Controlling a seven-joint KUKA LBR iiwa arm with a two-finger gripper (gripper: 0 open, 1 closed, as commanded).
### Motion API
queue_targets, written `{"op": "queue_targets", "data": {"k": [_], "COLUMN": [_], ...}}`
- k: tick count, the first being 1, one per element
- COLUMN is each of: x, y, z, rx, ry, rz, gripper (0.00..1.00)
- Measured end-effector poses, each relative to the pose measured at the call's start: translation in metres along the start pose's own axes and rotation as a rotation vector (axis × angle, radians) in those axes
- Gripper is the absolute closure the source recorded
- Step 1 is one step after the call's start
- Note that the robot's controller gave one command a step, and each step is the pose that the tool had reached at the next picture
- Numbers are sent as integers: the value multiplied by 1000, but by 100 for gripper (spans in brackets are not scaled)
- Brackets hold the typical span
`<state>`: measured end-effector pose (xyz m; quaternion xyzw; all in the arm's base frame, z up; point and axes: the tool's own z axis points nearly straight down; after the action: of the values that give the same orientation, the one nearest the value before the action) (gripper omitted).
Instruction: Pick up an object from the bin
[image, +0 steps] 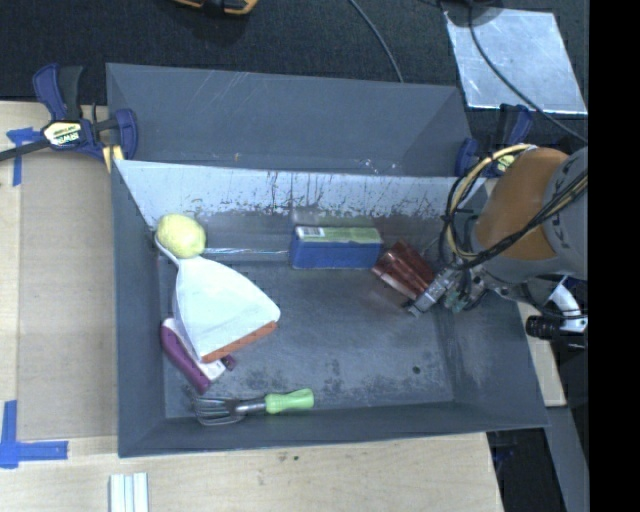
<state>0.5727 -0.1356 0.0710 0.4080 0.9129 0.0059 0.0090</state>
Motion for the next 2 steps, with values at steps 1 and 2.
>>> {"op": "queue_targets", "data": {"k": [1,2], "x": [0,0], "y": [0,-3], "z": [0,-37], "rx": [1,6], "ry": [0,2], "rz": [-2,-1], "gripper": [100,100]}}
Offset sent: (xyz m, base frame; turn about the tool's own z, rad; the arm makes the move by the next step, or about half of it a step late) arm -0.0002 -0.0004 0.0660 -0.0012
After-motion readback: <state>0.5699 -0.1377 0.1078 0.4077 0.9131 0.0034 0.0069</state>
